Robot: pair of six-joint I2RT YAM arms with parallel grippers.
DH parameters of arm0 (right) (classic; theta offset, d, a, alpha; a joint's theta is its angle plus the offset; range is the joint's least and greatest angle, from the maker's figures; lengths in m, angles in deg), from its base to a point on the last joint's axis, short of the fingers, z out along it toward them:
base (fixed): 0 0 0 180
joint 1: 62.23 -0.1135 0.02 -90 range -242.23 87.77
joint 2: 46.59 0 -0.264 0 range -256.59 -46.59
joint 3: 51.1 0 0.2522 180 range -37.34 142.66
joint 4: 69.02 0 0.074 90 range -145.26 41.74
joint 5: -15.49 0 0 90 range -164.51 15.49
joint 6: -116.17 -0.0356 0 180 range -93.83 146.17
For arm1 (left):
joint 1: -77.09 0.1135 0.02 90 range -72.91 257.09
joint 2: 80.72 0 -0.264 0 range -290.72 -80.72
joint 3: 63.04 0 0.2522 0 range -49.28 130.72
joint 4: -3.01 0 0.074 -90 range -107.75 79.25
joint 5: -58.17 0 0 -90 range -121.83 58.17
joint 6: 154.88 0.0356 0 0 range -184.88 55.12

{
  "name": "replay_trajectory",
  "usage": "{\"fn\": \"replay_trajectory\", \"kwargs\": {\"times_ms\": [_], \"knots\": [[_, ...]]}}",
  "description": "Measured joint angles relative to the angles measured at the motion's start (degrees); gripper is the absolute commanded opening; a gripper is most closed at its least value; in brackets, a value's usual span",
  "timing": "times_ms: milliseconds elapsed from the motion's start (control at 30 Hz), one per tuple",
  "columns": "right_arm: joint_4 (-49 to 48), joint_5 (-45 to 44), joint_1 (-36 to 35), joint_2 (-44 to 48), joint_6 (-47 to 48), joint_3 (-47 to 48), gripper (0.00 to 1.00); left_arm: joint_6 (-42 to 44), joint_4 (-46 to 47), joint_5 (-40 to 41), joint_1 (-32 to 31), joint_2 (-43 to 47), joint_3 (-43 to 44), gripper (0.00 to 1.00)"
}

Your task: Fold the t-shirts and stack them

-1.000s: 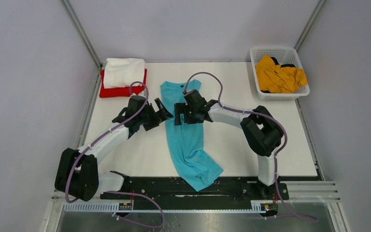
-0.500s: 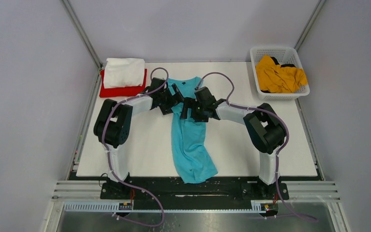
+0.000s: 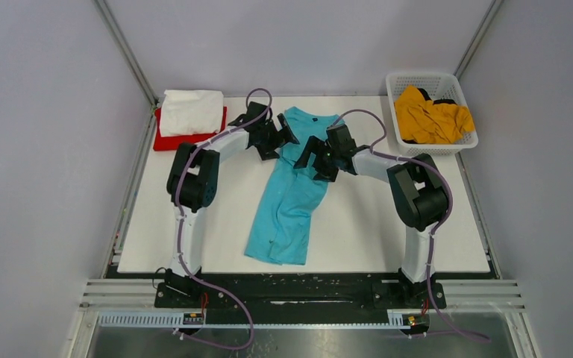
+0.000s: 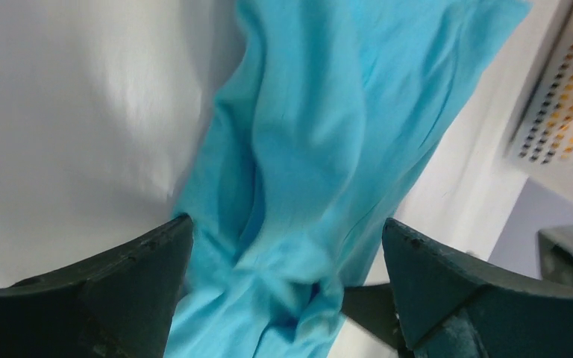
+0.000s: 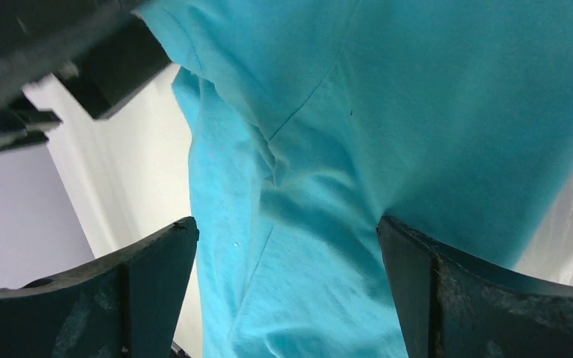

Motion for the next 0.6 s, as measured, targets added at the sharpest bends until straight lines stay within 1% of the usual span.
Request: {"fn": "replay_trajectory", "kwargs": {"times_ms": [67,133,167,233,333,400,467,533,600], "knots": [[0.39,0.33,-0.02,0.37,0.98,-0.02,1.0,0.72,-0.15,0.98,-0.26,3.21,-4.26,0.99],[1.07,0.42,-0.11,2.01,2.19,-1.07,1.0,1.49,-1.16,1.7,-0.46,8.31,-10.29,0.99],[1.49,0.35,-0.15,3.96,2.84,-2.45,1.0,1.88,-1.07,2.36,-0.57,12.2,-14.69,0.99],[2.32,0.0,-0.39,8.83,3.93,-5.49,0.99,2.58,-1.38,3.08,-0.72,20.09,-21.86,0.99],[2.82,-2.75,-2.34,20.22,5.66,-11.82,0.99,3.48,-1.11,4.5,-1.09,34.16,-32.13,0.99],[2.86,-5.11,-5.25,27.32,5.97,-15.87,0.99,3.63,-0.39,5.4,-1.46,44.39,-39.41,0.99],[2.97,-6.99,-9.31,32.68,5.53,-19.96,0.97,3.5,0.15,5.81,-1.73,51.3,-45.07,0.98],[3.45,-8.44,-13.64,35.12,4.39,-23.39,0.95,3.13,-0.52,6.29,-2.01,57.42,-51.54,0.96],[5.35,-10.16,-18.78,35.69,2.67,-26.49,0.92,2.69,-2.25,6.93,-2.62,61.24,-57.09,0.95]]}}
